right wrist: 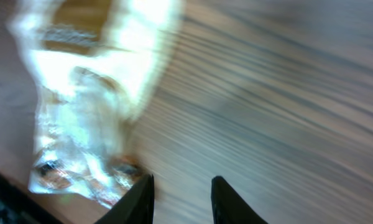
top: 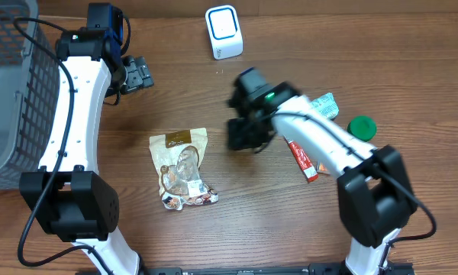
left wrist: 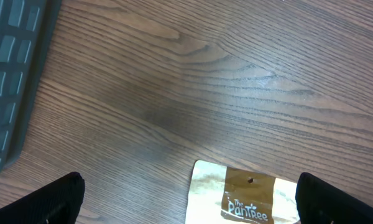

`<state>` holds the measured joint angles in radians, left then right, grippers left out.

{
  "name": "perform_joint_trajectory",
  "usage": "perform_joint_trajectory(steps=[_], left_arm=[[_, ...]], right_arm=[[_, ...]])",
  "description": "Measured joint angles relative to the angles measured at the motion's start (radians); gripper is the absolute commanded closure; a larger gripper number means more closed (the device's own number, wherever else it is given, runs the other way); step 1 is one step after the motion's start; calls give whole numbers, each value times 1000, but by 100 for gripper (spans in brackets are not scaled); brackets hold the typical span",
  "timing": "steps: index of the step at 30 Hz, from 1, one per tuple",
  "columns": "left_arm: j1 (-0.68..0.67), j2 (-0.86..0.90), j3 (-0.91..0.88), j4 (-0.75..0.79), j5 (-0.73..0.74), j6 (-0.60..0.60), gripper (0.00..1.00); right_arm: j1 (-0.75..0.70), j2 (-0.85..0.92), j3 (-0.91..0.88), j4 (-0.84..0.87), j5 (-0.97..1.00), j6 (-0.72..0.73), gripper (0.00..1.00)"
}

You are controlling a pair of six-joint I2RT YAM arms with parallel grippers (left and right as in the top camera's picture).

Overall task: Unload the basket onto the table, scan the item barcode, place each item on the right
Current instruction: 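Move the right gripper left and grasp the Pantree pack top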

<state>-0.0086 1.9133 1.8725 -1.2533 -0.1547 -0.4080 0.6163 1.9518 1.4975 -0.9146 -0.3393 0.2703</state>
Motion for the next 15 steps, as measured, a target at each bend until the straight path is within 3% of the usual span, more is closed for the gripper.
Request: perform_joint_trajectory(steps=[4, 8, 11, 15], left_arm=[[0, 0, 0, 0, 0, 0, 0], [0, 0, 0, 0, 0, 0, 0], [0, 0, 0, 0, 0, 0, 0], [0, 0, 0, 0, 0, 0, 0]], right_arm=[[133, 0, -1, 158, 99, 66, 56], [253, 5, -2, 270, 264, 100, 55], [311, 18, -2, 312, 349, 111, 55], [348, 64, -2, 330, 424, 119, 44]])
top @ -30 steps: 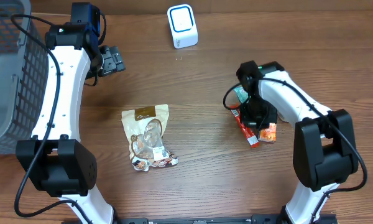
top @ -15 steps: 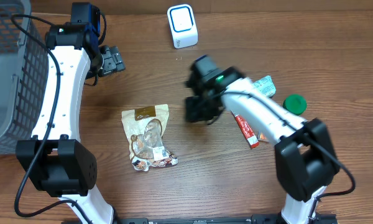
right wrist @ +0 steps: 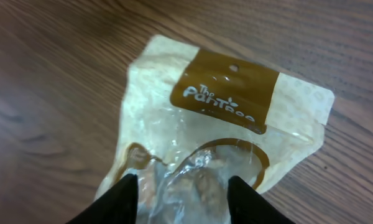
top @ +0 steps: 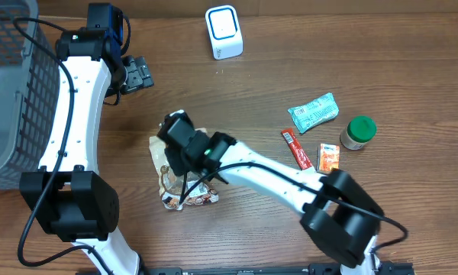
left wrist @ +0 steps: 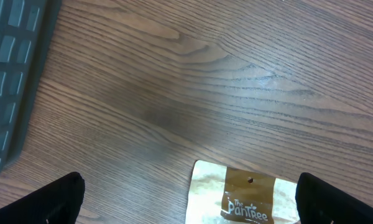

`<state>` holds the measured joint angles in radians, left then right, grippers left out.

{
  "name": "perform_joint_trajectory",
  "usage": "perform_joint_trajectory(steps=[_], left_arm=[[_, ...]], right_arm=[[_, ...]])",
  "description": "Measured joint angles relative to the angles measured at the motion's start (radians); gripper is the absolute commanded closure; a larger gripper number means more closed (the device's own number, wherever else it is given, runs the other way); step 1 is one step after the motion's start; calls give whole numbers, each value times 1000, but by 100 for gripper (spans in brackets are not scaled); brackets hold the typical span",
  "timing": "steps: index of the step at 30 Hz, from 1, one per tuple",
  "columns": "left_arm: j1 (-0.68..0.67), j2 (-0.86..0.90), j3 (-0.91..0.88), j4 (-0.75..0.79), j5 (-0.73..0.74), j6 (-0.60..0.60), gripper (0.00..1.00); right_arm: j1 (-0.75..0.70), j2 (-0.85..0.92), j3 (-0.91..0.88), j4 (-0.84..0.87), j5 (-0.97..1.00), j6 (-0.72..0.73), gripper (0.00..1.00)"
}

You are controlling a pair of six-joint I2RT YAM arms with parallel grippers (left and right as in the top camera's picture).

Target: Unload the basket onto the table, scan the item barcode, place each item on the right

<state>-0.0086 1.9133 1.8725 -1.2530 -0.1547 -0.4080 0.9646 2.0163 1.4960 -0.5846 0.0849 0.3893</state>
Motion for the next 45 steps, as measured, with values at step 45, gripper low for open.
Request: perform_joint_trajectory(steps=[45], left_arm=[[0, 0, 0, 0, 0, 0, 0]], right_arm=[[-192, -280, -3, -436, -11, 531, 23]])
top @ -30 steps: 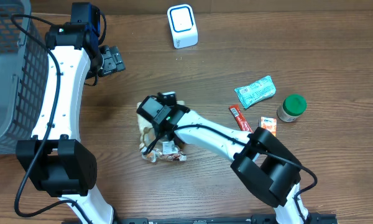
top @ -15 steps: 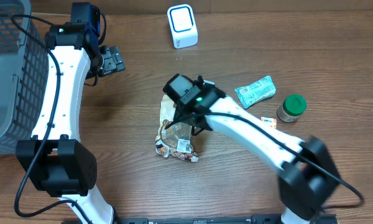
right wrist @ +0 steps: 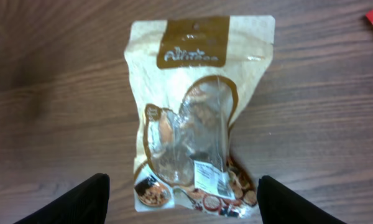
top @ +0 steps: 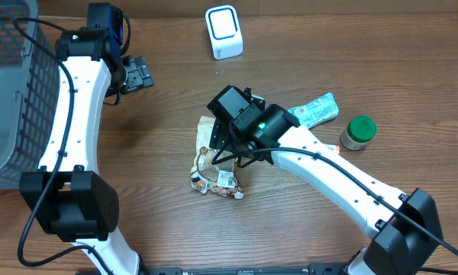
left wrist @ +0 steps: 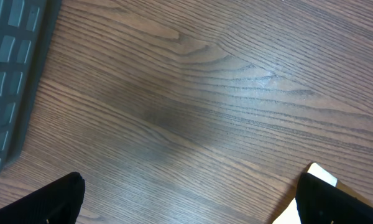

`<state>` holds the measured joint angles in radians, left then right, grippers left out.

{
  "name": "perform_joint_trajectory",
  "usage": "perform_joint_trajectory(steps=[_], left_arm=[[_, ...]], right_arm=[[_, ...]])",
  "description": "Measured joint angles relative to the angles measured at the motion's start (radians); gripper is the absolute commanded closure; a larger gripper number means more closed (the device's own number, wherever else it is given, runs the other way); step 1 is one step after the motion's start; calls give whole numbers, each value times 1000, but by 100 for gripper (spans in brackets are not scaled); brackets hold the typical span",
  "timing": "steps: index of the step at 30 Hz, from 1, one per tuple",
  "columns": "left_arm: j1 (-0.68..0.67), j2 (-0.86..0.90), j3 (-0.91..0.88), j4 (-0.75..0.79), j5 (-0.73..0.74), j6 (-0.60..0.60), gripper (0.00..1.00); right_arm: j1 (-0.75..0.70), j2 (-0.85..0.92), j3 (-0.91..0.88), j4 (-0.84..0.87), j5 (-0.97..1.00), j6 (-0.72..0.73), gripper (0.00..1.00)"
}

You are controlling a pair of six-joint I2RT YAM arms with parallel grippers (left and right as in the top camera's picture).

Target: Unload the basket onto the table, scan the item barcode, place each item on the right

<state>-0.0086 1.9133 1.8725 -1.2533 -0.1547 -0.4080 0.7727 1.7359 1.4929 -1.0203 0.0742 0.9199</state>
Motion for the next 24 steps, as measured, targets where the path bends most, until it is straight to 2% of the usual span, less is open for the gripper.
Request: perform_joint_trajectory(steps=[20, 24], left_arm=[[0, 0, 0, 0, 0, 0, 0], [0, 0, 0, 0, 0, 0, 0]], right_arm=[[-38, -79, 0, -79, -41, -53, 18], [-38, -79, 0, -70, -42, -96, 8]])
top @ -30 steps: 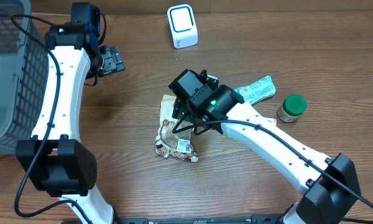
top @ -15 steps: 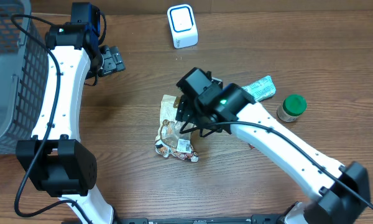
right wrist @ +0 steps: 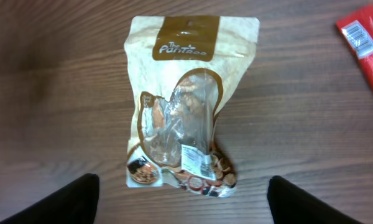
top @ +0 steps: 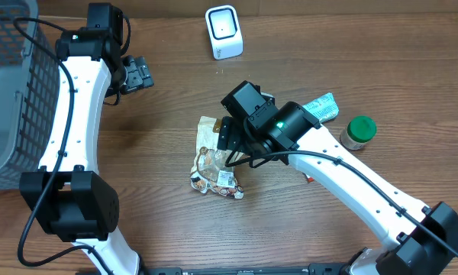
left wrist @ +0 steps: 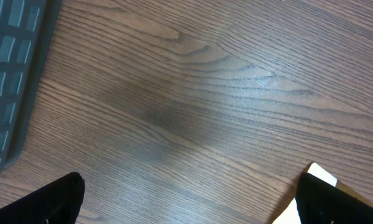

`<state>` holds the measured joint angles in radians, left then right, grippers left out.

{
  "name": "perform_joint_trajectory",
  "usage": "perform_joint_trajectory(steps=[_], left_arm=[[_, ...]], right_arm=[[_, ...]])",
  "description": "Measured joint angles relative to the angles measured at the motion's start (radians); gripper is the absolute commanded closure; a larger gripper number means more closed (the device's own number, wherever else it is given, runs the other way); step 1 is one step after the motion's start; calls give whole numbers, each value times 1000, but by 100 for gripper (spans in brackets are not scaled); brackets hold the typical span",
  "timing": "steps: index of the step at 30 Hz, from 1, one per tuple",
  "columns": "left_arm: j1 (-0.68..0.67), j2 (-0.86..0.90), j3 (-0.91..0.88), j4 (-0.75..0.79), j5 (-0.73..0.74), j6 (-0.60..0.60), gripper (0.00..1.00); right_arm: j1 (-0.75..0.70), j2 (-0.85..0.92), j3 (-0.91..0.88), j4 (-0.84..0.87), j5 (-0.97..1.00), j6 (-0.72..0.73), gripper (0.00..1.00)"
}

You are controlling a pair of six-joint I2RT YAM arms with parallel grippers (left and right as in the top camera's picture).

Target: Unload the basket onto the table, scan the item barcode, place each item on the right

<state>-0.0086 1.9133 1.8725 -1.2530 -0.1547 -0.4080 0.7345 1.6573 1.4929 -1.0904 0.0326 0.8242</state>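
The snack pouch (right wrist: pixel 186 106) lies flat on the table, its brown header away from me and a small white label (right wrist: pixel 196 163) near its lower end. My right gripper (right wrist: pixel 183 204) hangs open above the pouch's lower end, its fingers spread wider than the bag and touching nothing. In the overhead view the pouch (top: pixel 211 159) is at mid-table, partly under my right gripper (top: pixel 233 143). The white scanner (top: pixel 224 31) stands at the far edge. My left gripper (top: pixel 137 74) is open over bare wood at the far left; a pale corner of the pouch (left wrist: pixel 315 172) shows by its right finger.
A grey mesh basket (top: pixel 8 92) fills the left edge. Right of the pouch lie a red bar (right wrist: pixel 365 43), a green packet (top: pixel 317 109) and a green-lidded jar (top: pixel 359 131). The right arm crosses the table's right half.
My right gripper has drawn back a little toward the right and the pouch looks smaller below it. The pouch lies where it did. The left arm has not moved.
The pouch first lay left of centre while my right gripper was at mid-table. Then the right gripper was down at the pouch. Later the pouch lay farther right, near mid-table, with the gripper open above it, and it stays there now.
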Motion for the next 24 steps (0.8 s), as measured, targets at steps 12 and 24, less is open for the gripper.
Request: perform_joint_trajectory(steps=[12, 24], left_arm=[[0, 0, 0, 0, 0, 0, 0], [0, 0, 0, 0, 0, 0, 0]], right_arm=[[0, 0, 0, 87, 19, -114, 5], [-1, 128, 0, 185, 50, -218, 0]])
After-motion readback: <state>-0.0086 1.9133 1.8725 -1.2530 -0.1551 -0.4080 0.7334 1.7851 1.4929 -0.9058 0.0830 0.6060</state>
